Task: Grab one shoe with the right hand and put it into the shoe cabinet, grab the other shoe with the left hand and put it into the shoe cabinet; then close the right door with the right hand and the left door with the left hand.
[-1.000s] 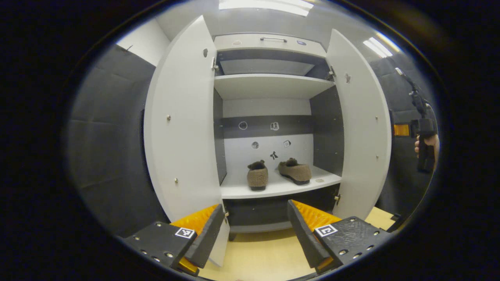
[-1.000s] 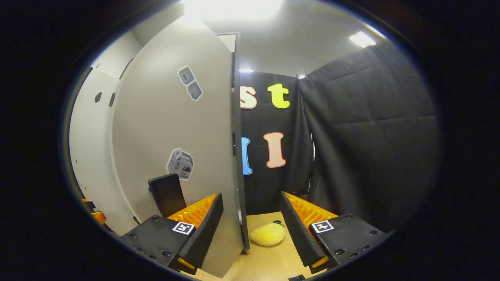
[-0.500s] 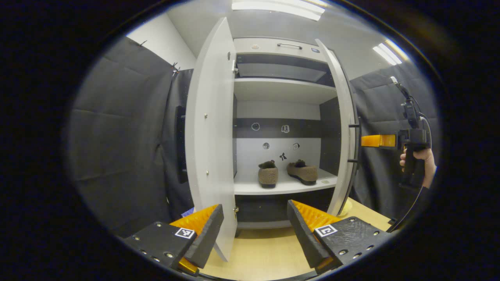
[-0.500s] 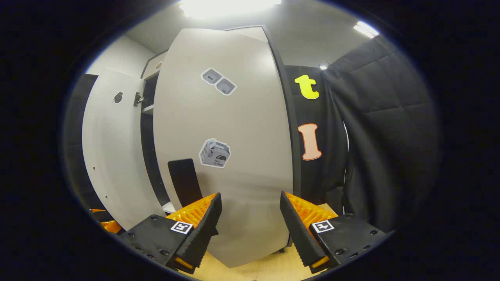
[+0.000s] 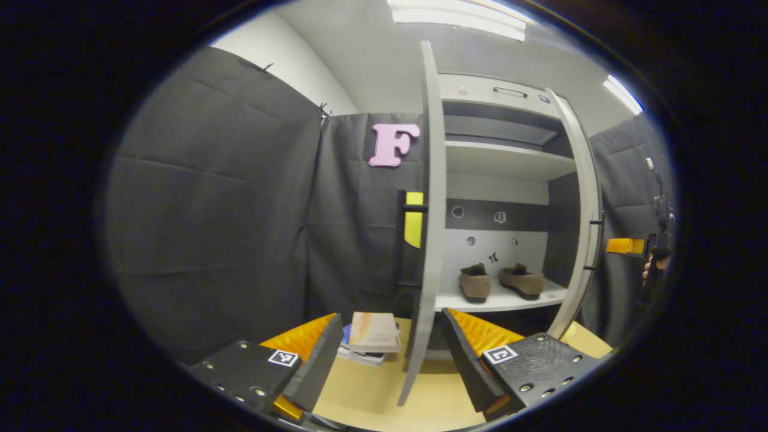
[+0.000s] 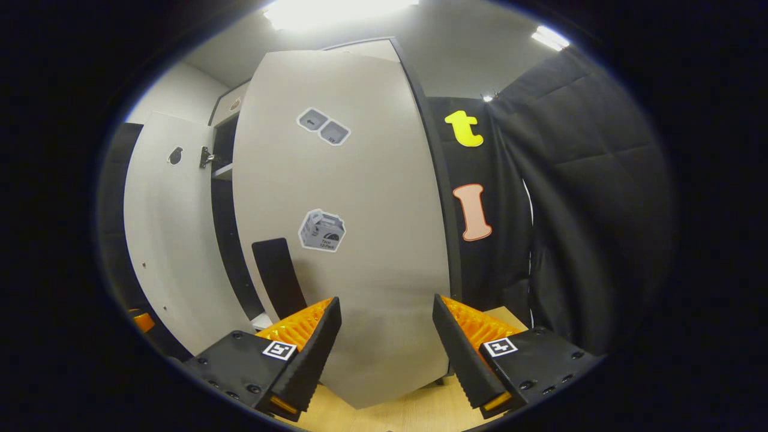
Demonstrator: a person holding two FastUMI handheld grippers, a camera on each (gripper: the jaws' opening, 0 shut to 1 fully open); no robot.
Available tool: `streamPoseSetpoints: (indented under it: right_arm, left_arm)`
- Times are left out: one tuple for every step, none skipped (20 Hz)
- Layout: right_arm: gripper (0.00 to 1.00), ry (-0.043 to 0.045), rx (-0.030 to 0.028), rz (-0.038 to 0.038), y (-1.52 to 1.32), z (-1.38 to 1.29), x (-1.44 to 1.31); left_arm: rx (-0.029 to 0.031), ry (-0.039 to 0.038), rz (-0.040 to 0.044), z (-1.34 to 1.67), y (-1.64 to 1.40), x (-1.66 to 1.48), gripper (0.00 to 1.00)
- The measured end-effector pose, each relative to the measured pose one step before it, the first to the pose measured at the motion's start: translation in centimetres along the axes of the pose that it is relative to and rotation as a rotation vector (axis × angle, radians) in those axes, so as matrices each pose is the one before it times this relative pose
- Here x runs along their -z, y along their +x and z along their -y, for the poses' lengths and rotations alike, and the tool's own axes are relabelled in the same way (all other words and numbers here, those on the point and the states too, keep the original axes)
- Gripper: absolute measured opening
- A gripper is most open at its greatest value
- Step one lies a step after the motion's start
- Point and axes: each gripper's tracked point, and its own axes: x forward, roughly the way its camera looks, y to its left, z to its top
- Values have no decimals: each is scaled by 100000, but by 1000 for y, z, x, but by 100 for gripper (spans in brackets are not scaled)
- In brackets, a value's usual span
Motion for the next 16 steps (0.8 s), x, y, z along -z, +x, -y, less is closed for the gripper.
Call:
streamPoseSetpoints:
  right_arm:
    - [97,-1203,440,41,-76,33,64]
    - [97,-1479,737,51,-95,194,-44]
    - [97,-1419,514,44,-160,412,17]
    - [97,-1316,275,-69,-139,134,-62]
    - [97,-1173,206,-149,-122,71,18]
    - [97,-809,153,-93,-147,57,-11]
    - [97,-374,-31,-139,-114,-65,-15]
    - [97,-281,-540,-34,-129,-151,-8]
    - [97,-507,108,49,-215,-96,58]
    - [97,-555,831,-219,-305,201,-5]
    - [97,-444,596,-260,-358,211,66]
    - [97,-720,840,11,-419,264,66]
    - [97,-1136,1310,-240,-686,628,157]
    - [97,-1520,1201,-951,-175,417,313]
    - [97,-1395,1167,-1541,-260,451,554]
    - [97,-938,947,-1299,-180,499,433]
  left_arm:
    - [-2034,1746,-324,-1168,439,-293,95]
    - [-1270,1516,314,-1009,436,-471,94]
    - [-958,1164,365,-946,668,-474,95]
    - [-319,663,677,-866,717,-420,95]
    - [1337,279,651,-520,831,-597,95]
    - [2360,156,1375,-191,729,-575,95]
    - [1676,-16,888,-352,1013,-540,95]
    - [2094,299,1556,-340,952,-472,100]
    - [1864,1321,1512,-215,1251,-392,100]
    - [1638,877,1333,-333,1307,-210,100]
    - [2221,-753,-920,62,1226,-53,94]
    - [3349,-1772,298,372,1115,-109,94]
    - [3297,-2526,337,639,1042,-231,100]
    - [2030,-1254,708,266,387,-105,100]
    - [1411,534,872,-229,705,-429,100]
    - [2054,380,-27,1,648,-187,93]
